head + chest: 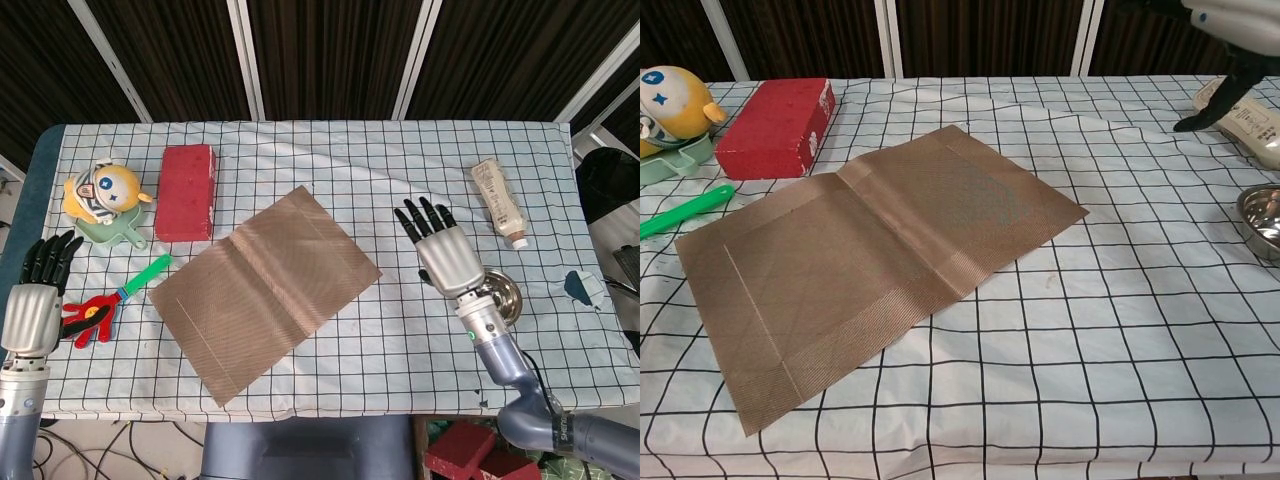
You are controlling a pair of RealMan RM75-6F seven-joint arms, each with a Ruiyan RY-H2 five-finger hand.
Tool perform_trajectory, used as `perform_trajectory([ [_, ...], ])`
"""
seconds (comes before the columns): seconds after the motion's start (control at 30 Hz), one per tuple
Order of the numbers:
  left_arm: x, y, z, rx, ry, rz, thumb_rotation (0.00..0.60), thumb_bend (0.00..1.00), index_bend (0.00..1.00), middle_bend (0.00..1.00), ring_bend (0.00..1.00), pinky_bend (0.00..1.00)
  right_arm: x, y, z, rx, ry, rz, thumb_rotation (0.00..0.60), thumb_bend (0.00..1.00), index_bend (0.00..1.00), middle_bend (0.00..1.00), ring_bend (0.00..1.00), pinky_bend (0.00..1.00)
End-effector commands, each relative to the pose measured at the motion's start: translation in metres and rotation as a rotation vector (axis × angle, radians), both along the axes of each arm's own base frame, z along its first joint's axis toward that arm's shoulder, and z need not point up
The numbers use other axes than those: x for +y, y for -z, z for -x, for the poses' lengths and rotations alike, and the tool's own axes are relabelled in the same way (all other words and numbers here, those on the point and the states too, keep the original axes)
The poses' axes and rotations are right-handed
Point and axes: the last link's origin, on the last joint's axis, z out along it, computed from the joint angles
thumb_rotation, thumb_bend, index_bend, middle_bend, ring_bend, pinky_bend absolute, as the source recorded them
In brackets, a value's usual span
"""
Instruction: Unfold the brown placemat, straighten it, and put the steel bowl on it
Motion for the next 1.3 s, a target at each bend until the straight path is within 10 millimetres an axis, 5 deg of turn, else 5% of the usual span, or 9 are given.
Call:
perform_trajectory([
  [0.03, 0.001, 0.0, 0.0, -0.005, -0.002, 0.0, 0.6, 0.05, 0.07, 0.03, 0.0, 0.0, -0.01, 0.022, -0.004, 0.048, 0.001, -0.042, 0.6, 0.02, 0.1, 0.04, 0.05, 0.16],
  [0.53, 0.011, 0.0, 0.002, -0.018, -0.011, -0.043, 0.6, 0.05, 0.06, 0.03, 0.0, 0.0, -0.031, 0.081, 0.001, 0.017, 0.074, -0.143, 0.6, 0.0, 0.1, 0.04, 0.05, 0.16],
  [1.3, 0.016, -0.003, 0.005, -0.033, -0.038, -0.051, 0.6, 0.05, 0.05, 0.03, 0.0, 0.0, -0.042, 0.123, -0.003, -0.024, 0.119, -0.206, 0.6, 0.0, 0.1, 0.04, 0.05, 0.16],
])
